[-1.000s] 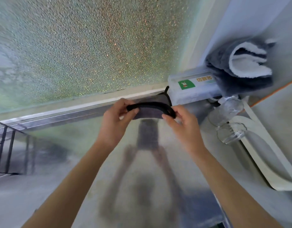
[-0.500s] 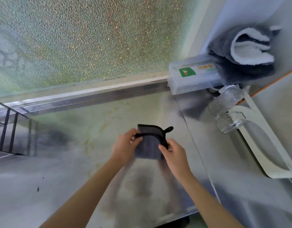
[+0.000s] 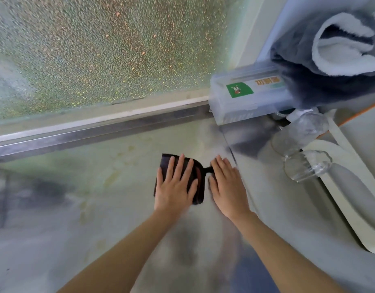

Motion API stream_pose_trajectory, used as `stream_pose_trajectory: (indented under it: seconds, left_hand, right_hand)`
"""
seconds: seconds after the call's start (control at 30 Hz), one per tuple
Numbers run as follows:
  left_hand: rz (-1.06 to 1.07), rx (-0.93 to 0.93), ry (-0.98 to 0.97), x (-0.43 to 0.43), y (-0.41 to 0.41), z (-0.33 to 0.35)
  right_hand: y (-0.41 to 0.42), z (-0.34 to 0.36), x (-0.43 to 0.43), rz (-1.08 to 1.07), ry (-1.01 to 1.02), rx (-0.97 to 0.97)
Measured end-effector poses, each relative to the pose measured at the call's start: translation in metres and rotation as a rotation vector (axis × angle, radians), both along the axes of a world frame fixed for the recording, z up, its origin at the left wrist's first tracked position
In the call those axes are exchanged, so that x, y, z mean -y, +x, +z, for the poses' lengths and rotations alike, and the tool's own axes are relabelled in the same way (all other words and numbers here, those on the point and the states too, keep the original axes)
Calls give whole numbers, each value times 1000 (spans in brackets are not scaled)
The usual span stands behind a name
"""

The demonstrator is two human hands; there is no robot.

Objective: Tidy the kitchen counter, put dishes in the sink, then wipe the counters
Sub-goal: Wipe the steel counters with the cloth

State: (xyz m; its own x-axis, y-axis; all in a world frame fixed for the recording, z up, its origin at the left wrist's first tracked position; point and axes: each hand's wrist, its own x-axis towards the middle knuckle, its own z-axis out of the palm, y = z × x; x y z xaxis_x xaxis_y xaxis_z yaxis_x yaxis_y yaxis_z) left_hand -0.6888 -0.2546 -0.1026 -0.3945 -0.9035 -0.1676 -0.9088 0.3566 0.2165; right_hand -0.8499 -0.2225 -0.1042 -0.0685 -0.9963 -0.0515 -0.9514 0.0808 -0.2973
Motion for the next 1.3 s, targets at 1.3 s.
stream_pose_trajectory:
  seconds: [1.3]
  left_hand:
    - [-230, -3, -99, -12, 61, -4]
  right_hand:
    - [0, -12, 29, -75, 14, -152]
